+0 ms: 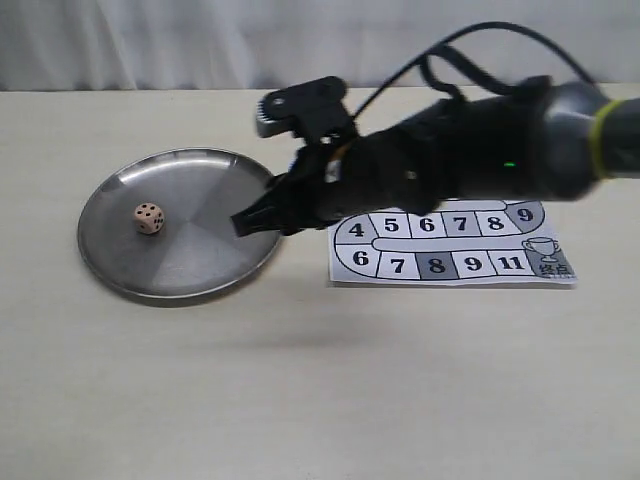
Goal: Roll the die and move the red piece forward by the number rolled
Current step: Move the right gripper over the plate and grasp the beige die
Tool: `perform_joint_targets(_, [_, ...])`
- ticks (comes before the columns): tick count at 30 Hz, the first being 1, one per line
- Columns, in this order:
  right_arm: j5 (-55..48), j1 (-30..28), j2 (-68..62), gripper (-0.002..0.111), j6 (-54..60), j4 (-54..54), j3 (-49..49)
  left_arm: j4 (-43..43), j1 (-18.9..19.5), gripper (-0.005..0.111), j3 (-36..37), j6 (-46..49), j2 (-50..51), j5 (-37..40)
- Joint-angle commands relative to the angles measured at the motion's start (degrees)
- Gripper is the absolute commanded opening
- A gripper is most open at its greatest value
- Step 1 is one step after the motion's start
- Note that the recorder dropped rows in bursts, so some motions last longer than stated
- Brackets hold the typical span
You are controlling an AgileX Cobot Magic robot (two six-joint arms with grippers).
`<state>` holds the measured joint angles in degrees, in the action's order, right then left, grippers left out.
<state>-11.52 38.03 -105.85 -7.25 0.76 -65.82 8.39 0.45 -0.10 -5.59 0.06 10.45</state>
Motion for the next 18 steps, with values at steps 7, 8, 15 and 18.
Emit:
perform_joint_targets(7, [-14.6, 6.4, -22.7, 0.075, 8.0, -0.2, -32.0, -0.1, -0.5, 0.000, 0.1, -0.1, -0.1, -0.5])
perform_joint_targets(8, [-15.6, 6.4, -24.3, 0.076, 8.0, -0.2, -34.4, -0.1, -0.5, 0.000, 0.1, -0.1, -0.1, -0.5])
perform_joint_targets(15, [-19.0, 6.4, -35.1, 0.076, 8.0, 1.8, -51.6, -0.1, -0.5, 0.000, 0.1, -0.1, -0.1, -0.5])
perform_joint_targets(18, [-18.6, 6.8, -38.9, 0.076, 8.1, 1.8, -56.2, -0.1, -0.5, 0.000, 0.1, -0.1, -0.1, -0.5])
